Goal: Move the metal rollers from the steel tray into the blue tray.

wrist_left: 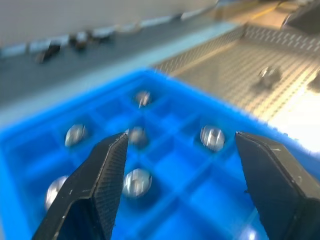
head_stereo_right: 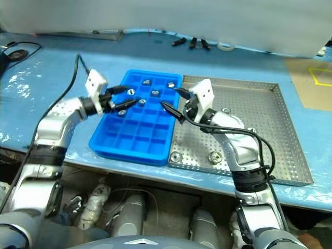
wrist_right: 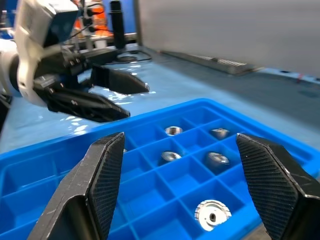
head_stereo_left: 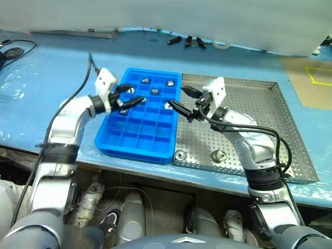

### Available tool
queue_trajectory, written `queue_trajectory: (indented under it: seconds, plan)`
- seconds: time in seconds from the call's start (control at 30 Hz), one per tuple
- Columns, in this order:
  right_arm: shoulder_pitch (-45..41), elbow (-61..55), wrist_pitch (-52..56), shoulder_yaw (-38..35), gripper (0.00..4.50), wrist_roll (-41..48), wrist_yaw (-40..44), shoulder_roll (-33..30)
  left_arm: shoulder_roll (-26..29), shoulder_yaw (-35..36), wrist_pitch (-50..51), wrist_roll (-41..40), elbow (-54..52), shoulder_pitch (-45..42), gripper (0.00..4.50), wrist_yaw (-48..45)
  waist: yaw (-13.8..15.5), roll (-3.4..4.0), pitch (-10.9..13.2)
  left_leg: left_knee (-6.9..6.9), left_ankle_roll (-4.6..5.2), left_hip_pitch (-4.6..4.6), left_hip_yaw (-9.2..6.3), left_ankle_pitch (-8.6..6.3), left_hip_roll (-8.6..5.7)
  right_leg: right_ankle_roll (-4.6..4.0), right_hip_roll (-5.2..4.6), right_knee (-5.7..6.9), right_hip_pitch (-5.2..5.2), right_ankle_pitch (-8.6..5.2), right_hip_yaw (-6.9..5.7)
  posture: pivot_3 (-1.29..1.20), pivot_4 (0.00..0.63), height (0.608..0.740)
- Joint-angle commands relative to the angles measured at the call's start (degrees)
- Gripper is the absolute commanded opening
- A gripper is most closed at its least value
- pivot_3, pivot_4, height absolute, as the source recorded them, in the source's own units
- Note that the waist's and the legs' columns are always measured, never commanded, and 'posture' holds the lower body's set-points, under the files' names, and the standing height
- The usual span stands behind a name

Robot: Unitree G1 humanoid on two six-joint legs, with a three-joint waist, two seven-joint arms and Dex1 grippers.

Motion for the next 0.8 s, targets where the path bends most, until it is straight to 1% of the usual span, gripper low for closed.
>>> queue_trajectory:
  seconds: [0.03, 0.13, 0.17, 0.27, 0.4, 0.5, 0.53, 0.67, 0.77, 0.8]
  plan:
    - [2.0, -5.71, 0.22, -3.88, 3.74, 0.51, -2.64, -1.22, -4.39, -3.56, -4.6, 1.54, 8.38, -5.53, 3.57, -3.81, -0.61, 0.01, -0.02, 0.0, 0.01, 0.05, 0.01, 0.0, -0.05, 0.01, -0.02, 0.0, 0.04, 0.0, 0.06, -0.04, 0.15, 0.74]
    - [4.81, -9.71, 1.3, -6.44, 3.74, 0.32, -5.66, -2.07, -9.28, -6.28, -8.7, 3.43, 17.88, -10.94, 3.57, -7.57, -1.63, 0.0, -0.02, 0.01, 0.08, 0.03, 0.03, 0.03, -0.08, 0.04, -0.02, -0.02, 0.06, 0.02, 0.09, -0.17, 0.15, 0.74]
    - [5.4, -10.57, 1.57, -6.85, 3.74, 0.37, -6.35, -2.26, -10.18, -6.71, -10.01, 4.08, 20.28, -12.03, 3.57, -8.37, -2.11, 0.0, -0.02, 0.01, 0.16, 0.03, 0.03, 0.04, -0.08, 0.06, -0.01, -0.05, 0.05, 0.04, 0.11, -0.17, 0.15, 0.74]
    - [10.34, -16.84, 3.6, -9.86, 3.74, 0.56, -9.67, -3.06, -14.81, -9.34, -14.2, 6.2, 28.65, -15.33, 3.57, -13.72, -3.63, -0.01, -0.03, -0.01, 0.46, 0.03, 0.03, 0.02, -0.07, 0.23, 0.04, -0.07, 0.04, 0.13, 0.13, -0.31, 0.15, 0.74]
    - [17.71, -24.72, 6.21, -13.79, 3.74, 0.64, -13.73, -3.43, -19.84, -11.53, -19.04, 9.0, 36.23, -18.0, 3.57, -18.91, -5.7, -0.01, -0.03, -0.01, 0.74, 0.08, 0.15, -0.14, -0.09, 0.27, 0.04, -0.15, 0.05, 0.15, 0.23, -0.44, 0.15, 0.74]
    - [24.31, -30.41, 7.66, -16.83, 3.74, 0.49, -16.59, -2.79, -22.79, -13.14, -21.81, 11.02, 39.87, -18.95, 3.57, -23.02, -7.13, -0.01, -0.03, 0.0, 0.93, 0.11, 0.28, -0.26, -0.11, 0.22, 0.03, -0.26, 0.07, 0.12, 0.35, -0.52, 0.15, 0.74]
    - [26.51, -32.26, 8.06, -17.66, 3.74, 0.51, -17.48, -2.42, -23.6, -13.55, -22.32, 11.52, 40.75, -19.13, 3.57, -24.7, -7.53, 0.0, -0.03, 0.02, 1.14, 0.13, 0.35, -0.38, -0.11, 0.19, 0.03, -0.29, 0.07, 0.1, 0.42, -0.55, 0.15, 0.74]
    - [35.97, -38.35, 8.67, -19.24, 3.74, 1.32, -18.79, -0.99, -25.14, -15.61, -25.34, 14.34, 43.44, -18.94, 3.57, -30.56, -9.31, 0.03, -0.06, 0.05, 1.36, 0.27, 0.75, -0.52, -0.12, 0.2, 0.01, -0.53, 0.09, 0.1, 0.75, -0.61, 0.15, 0.74]
    - [44.93, -41.3, 8.27, -20.76, 3.74, 2.86, -17.92, 0.34, -25.59, -16.99, -28.09, 17.55, 46.35, -19.31, 3.57, -30.52, -10.72, 0.04, -0.07, 0.03, 1.52, 0.6, 1.08, -0.62, -0.12, 0.44, 0.02, -0.82, 0.3, 0.24, 1.11, -0.66, 0.15, 0.74]
    - [47.7, -41.66, 7.74, -21.3, 3.74, 3.1, -17.26, 0.53, -25.7, -17.19, -28.93, 18.33, 47.07, -19.51, 3.57, -30.5, -11.05, 0.04, -0.07, 0.0, 1.59, 0.82, 1.17, -0.67, -0.12, 0.49, 0.01, -1.0, 0.55, 0.25, 1.15, -0.66, 0.15, 0.74]
